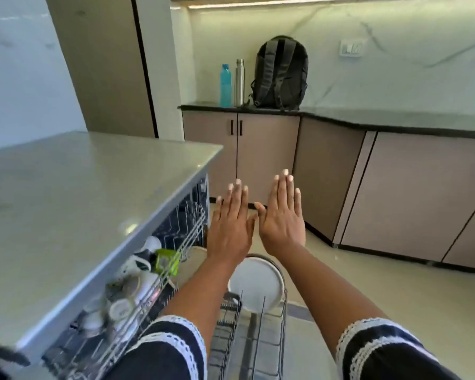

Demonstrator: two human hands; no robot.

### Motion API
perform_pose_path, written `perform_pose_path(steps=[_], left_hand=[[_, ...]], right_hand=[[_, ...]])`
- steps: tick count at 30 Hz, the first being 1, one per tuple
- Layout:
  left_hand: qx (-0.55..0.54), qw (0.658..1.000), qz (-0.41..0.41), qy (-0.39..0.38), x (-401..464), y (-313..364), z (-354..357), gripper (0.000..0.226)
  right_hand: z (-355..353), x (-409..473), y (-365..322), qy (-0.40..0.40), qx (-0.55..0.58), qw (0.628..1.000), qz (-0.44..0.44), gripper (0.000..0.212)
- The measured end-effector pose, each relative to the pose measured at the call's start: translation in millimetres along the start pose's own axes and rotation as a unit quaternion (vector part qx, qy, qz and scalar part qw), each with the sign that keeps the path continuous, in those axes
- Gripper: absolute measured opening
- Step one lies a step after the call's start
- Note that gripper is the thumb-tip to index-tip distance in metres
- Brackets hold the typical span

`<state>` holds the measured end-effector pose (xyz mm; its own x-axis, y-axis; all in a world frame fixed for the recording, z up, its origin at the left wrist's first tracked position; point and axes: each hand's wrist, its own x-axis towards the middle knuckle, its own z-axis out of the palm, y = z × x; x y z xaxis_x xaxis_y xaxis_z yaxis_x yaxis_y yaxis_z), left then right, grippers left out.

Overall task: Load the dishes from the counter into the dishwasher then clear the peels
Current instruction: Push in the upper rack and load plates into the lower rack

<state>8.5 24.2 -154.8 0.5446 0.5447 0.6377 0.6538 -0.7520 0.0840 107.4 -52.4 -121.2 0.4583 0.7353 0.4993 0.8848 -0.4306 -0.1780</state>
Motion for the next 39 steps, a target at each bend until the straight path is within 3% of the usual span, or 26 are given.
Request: perform_pose_path(steps=[7, 12, 18, 27, 39], left_hand=[[-0.019, 0.993, -0.103, 0.049, 55, 18, -140, 0.062], [0.04, 0.996, -0.069, 0.05, 79, 3, -232, 0.06], [0.073, 0.989, -0.111, 0.058, 116, -29, -341, 0.062], [0.143, 0.967, -0.188, 0.092, 133, -73, -445, 0.064], [0.256, 0.908, -0.32, 0.09, 25, -139, -505, 0.063]], right_hand=[[-148, 50, -49, 0.034, 0.029, 0.999, 0.0, 0.065], [-243, 76, -97, 0.033, 0.049, 0.998, -0.031, 0.064], [-316, 97, -140, 0.001, 0.042, 0.997, -0.067, 0.065], [-359, 122, -197, -0.003, 0.053, 0.987, -0.15, 0.065], [-354, 93, -320, 0.019, 0.144, 0.939, -0.312, 0.065]])
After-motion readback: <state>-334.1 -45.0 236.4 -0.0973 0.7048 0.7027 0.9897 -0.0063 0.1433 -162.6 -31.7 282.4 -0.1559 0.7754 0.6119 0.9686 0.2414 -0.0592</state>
